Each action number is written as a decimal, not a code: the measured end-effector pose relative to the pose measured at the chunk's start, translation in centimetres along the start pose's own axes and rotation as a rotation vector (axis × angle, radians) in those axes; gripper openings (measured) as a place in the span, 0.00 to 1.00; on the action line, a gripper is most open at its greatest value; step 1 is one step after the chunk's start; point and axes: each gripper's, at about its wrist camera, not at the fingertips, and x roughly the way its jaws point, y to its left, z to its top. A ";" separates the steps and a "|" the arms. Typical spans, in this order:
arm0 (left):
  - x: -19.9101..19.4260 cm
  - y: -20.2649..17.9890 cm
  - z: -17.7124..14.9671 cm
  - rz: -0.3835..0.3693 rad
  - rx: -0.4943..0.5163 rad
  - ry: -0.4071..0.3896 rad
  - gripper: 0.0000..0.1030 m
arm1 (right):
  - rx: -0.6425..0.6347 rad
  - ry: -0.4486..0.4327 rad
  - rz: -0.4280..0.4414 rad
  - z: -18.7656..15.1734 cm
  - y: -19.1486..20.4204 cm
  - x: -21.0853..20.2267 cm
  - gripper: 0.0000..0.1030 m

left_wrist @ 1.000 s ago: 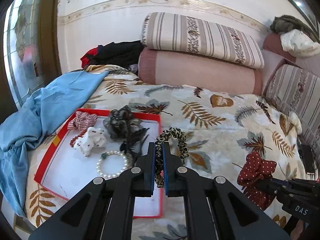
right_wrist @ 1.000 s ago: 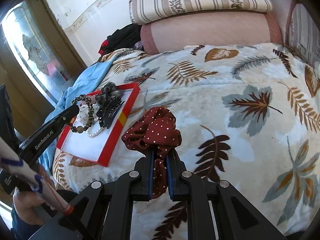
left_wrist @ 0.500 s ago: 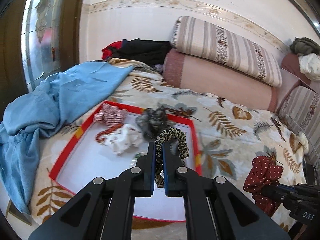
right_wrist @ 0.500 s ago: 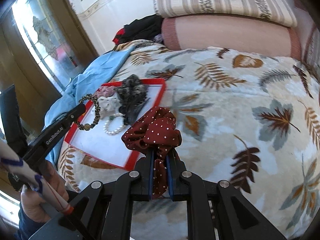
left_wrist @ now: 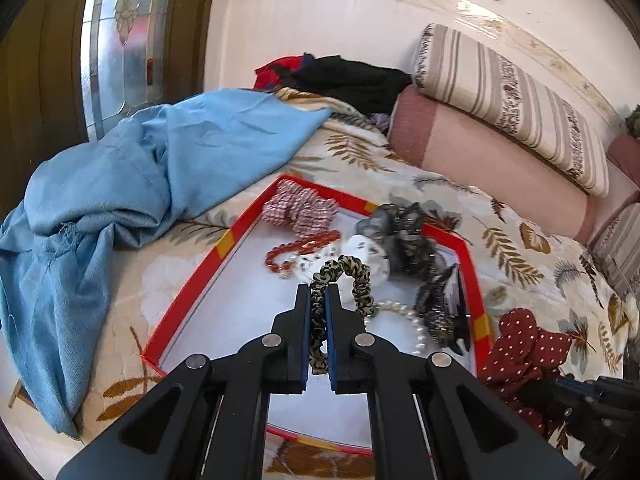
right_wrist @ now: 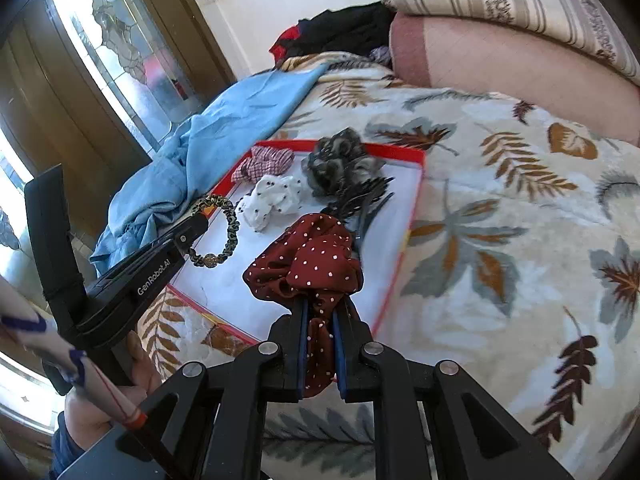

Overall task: Organize jewelry
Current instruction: 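Carry both scrunchies over the red-framed tray, then lower both scrunchies into the tray and open both tools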

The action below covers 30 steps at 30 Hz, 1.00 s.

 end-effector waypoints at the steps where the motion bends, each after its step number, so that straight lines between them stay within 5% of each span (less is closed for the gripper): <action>1: 0.5 0.3 0.0 0.002 -0.010 0.016 0.06 | 0.001 0.007 0.005 0.1 0.2 0.5 0.12; 14: 3.4 0.7 -1.2 0.032 -0.031 0.147 0.06 | -0.021 0.083 -0.009 -0.2 1.1 5.2 0.12; 30: 4.0 0.6 -1.7 0.061 -0.024 0.174 0.07 | -0.075 0.105 -0.070 -1.6 1.6 7.2 0.15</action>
